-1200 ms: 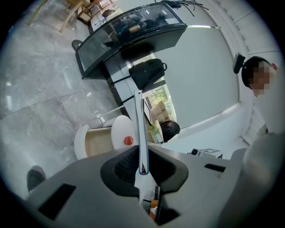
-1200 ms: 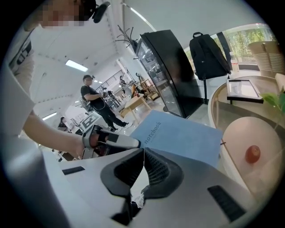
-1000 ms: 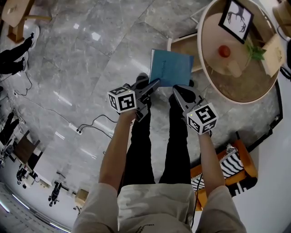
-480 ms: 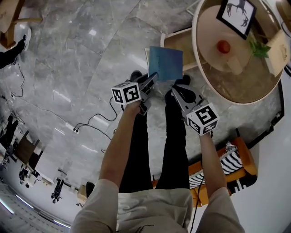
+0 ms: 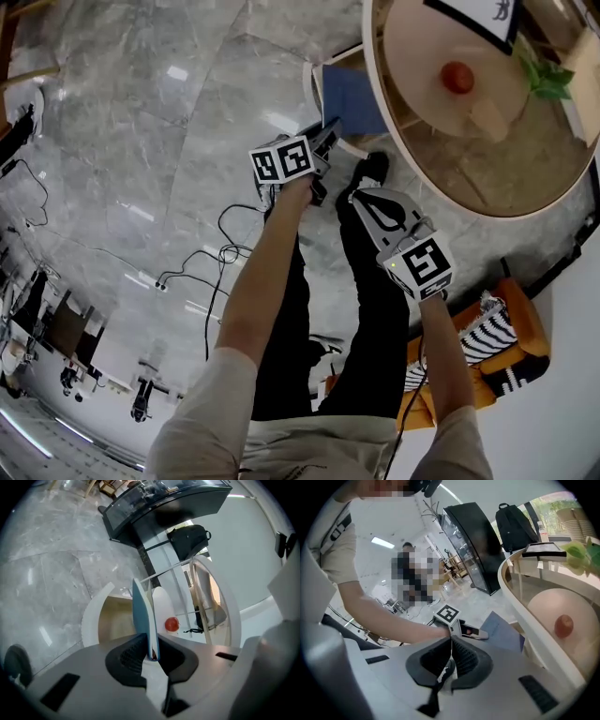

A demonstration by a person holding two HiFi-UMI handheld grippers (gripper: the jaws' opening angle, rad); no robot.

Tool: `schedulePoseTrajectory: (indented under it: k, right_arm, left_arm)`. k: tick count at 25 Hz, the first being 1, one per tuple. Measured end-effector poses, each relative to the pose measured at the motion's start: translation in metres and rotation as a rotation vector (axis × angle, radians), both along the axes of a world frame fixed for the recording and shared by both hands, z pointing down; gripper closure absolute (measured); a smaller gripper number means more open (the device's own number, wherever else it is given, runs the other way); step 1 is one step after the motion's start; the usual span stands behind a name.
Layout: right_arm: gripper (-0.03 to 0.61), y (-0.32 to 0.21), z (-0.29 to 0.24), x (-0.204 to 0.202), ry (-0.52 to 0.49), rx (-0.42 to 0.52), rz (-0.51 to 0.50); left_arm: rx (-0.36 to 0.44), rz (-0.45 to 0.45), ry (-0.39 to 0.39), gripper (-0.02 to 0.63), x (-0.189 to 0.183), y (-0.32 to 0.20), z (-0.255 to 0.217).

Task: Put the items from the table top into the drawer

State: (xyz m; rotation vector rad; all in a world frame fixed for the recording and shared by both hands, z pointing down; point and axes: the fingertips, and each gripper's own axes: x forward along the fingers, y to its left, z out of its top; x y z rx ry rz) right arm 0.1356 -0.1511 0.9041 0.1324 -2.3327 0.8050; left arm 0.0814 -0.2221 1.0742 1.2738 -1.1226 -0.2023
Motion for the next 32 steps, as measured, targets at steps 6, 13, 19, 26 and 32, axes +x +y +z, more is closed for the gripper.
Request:
schedulePoseTrajectory:
  k: [6,13,19,26,32]
  right_arm:
    - [0.545,-0.010,0.018,-0.006,-0.060,-0.017,0.086]
    - [0.545,-0.013,0.023,0.003,-0.122,0.010,0.105]
    - [0.545,-0.011,0.039,0.032,-0.058,-0.016,0.123]
    - [0.545,-0.014,0.034,0.030,-0.026,-0.010,0.170]
    - [0.545,-0.004,0.014,0.008,-0.041,0.033,0.100]
  left_arm:
    - [0.058,-0.052,0.070,0.557,0.007,-0.031,0.029]
    - [0.143,-0.077,0.221,0.557,0.050,-0.037,0.041]
    - [-0.101,-0.138,0.149,0.539,0.048,-0.036,0.093]
    - [-0.172,0.305,-0.090,0.440,0.062,-0.011,0.082]
    - [-0.144,0.646,-0.381,0.428,0.057,0.008,0.069]
